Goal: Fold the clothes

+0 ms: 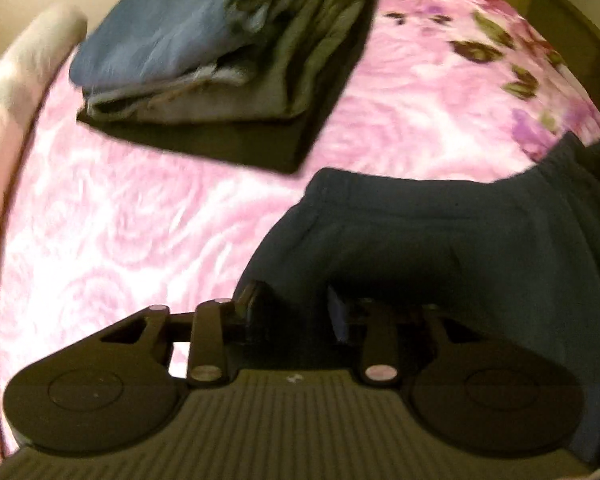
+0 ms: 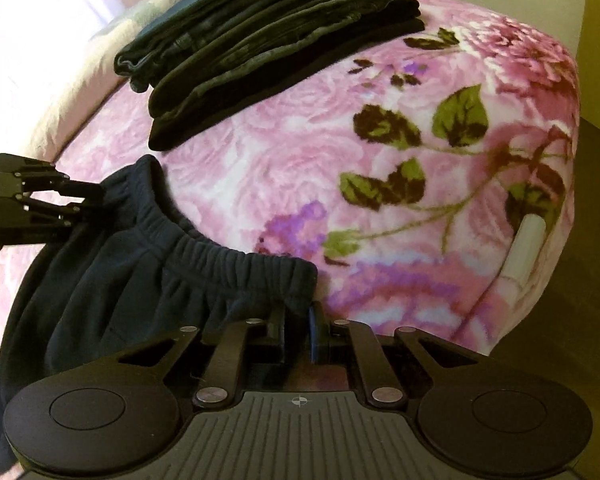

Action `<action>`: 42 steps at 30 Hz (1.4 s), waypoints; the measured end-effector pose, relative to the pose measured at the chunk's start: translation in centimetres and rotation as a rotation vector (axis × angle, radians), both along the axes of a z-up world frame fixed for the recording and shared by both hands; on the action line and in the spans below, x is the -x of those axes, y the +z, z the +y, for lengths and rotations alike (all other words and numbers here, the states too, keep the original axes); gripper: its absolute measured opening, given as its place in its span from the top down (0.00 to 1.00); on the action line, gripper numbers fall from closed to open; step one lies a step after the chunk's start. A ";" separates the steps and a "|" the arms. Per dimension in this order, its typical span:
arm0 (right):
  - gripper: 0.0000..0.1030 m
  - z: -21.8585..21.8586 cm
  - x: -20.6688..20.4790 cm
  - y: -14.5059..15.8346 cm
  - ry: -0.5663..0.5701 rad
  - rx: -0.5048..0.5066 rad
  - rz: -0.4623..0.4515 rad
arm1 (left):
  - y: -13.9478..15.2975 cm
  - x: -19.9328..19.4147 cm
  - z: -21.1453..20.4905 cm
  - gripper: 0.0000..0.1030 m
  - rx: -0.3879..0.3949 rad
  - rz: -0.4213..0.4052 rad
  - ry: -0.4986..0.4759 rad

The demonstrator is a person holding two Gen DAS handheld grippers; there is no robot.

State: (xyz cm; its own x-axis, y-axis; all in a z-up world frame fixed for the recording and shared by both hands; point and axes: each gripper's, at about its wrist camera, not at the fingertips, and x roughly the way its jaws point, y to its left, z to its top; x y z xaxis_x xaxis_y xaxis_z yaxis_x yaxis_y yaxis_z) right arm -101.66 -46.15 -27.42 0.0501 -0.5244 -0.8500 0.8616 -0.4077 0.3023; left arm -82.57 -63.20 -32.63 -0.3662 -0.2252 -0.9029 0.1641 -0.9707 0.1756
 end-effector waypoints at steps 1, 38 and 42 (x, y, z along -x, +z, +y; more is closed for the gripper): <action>0.92 0.0 0.0 0.0 -0.010 0.003 -0.005 | 0.0 0.1 -0.1 0.64 0.000 -0.002 -0.002; 0.53 13.1 -21.3 -0.2 -0.043 -0.057 -0.235 | 2.7 -54.8 45.7 0.61 0.025 -0.358 0.399; 0.53 14.0 -24.1 -0.1 -0.046 -0.067 -0.215 | 0.2 -57.3 47.6 0.64 0.088 -0.412 0.393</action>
